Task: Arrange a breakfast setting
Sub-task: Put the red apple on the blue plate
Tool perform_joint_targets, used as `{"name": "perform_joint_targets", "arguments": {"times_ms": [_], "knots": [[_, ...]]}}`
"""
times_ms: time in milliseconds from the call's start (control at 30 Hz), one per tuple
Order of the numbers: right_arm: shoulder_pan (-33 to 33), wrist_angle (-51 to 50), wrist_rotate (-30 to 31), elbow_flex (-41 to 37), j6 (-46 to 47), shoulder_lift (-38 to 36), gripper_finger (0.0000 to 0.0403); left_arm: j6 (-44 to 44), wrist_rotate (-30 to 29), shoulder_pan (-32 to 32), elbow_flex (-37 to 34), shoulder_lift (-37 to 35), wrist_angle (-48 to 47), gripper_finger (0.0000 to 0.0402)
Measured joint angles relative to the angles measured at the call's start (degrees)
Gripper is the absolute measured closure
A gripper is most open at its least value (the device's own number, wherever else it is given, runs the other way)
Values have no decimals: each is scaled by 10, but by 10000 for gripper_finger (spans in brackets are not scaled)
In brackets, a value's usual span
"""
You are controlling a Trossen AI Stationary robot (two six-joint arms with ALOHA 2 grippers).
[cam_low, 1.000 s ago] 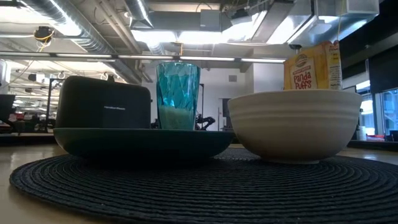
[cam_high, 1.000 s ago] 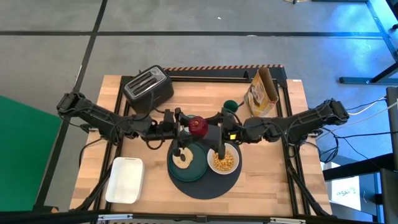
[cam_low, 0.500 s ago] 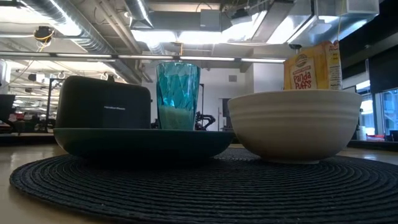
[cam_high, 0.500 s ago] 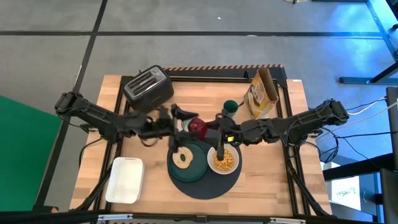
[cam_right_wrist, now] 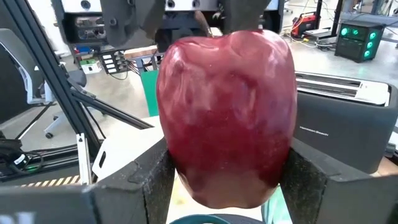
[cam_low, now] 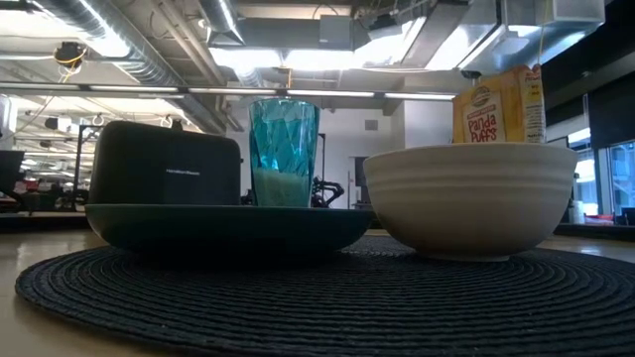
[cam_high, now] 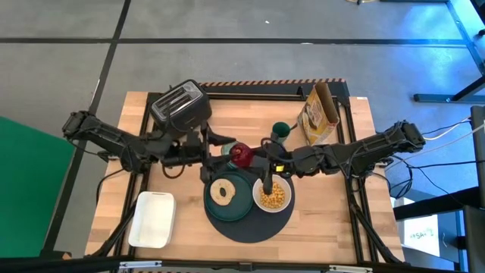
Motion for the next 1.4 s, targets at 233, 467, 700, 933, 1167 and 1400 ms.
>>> {"name": "perform_joint_targets", "arguments": {"times_ms": [233, 467, 700, 933, 1167, 1400], "knots": [[0, 5, 0, 0, -1, 0, 183, 4, 17, 1, 0, 0, -31, 254], [0, 3, -1, -1, -1, 0, 181, 4, 8, 2, 0, -1, -53, 319], [0, 2, -2, -1, -2, 0, 181, 4, 61, 15, 0, 1, -54, 393], [1, -8, -1, -1, 1, 0, 175, 4, 62, 15, 0, 5, -55, 398], [1, -134, 12, -1, 72, -34, 79, 7, 56, -1, -3, -4, -140, 399], [0, -229, 13, 0, 131, -98, 19, -45, 19, -44, -80, 52, -49, 400]]}}
